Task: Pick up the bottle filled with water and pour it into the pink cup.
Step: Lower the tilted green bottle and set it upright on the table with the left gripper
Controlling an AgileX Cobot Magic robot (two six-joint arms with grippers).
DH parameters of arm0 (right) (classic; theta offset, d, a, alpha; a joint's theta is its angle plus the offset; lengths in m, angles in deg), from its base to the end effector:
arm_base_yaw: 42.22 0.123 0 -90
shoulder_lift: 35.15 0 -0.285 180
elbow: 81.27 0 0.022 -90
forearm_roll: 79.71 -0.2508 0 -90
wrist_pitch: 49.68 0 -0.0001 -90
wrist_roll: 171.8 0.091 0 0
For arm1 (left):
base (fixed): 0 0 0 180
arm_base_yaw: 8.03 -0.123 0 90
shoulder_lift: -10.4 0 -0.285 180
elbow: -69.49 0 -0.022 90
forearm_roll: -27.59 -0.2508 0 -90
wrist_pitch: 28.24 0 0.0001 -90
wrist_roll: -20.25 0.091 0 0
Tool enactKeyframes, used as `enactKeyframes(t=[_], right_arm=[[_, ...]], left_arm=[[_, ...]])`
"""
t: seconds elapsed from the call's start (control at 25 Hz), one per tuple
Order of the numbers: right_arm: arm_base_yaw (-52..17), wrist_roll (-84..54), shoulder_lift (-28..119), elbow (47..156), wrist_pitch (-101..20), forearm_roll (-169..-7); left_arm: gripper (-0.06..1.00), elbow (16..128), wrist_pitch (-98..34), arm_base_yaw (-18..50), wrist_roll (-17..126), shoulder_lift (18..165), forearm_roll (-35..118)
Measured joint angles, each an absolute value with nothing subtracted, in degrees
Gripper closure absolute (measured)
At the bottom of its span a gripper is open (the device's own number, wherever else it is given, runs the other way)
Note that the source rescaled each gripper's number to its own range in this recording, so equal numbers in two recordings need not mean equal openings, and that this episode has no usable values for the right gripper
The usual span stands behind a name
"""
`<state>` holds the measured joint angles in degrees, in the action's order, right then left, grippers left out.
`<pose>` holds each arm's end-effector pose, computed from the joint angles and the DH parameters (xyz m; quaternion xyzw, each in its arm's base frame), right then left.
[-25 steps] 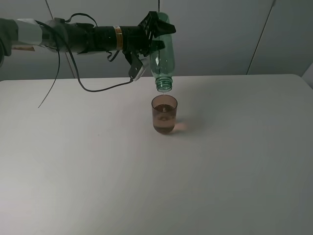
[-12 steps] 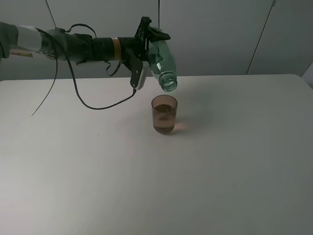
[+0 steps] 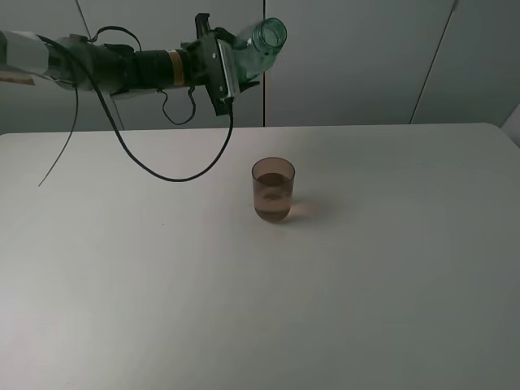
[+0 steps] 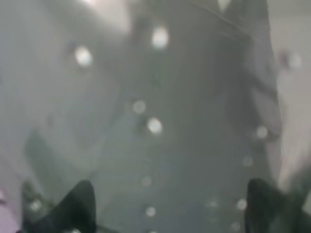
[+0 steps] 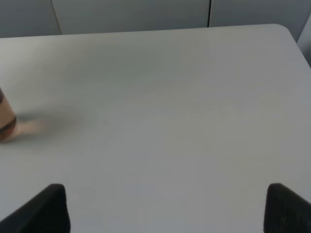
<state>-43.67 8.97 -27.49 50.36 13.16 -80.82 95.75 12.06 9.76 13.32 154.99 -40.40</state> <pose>-0.0071 0.0017 0.2754 0.0161 0.8609 0.0067 0.5085 0.4928 -0.2154 0.1749 0.5964 0.4676 -0.0366 0.6514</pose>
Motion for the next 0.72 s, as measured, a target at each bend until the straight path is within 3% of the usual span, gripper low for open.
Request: enactKeyframes(t=[0.24, 0.72], right_arm=[[-43.7, 9.0, -27.5, 50.4, 13.2, -80.8], [-43.7, 9.0, -27.5, 50.4, 13.2, -80.8]], left_arm=[[0.94, 89.6, 4.9, 9.1, -10.3, 151.4, -36.4], [0.94, 56.5, 9.9, 3.4, -13.1, 138.0, -11.0]])
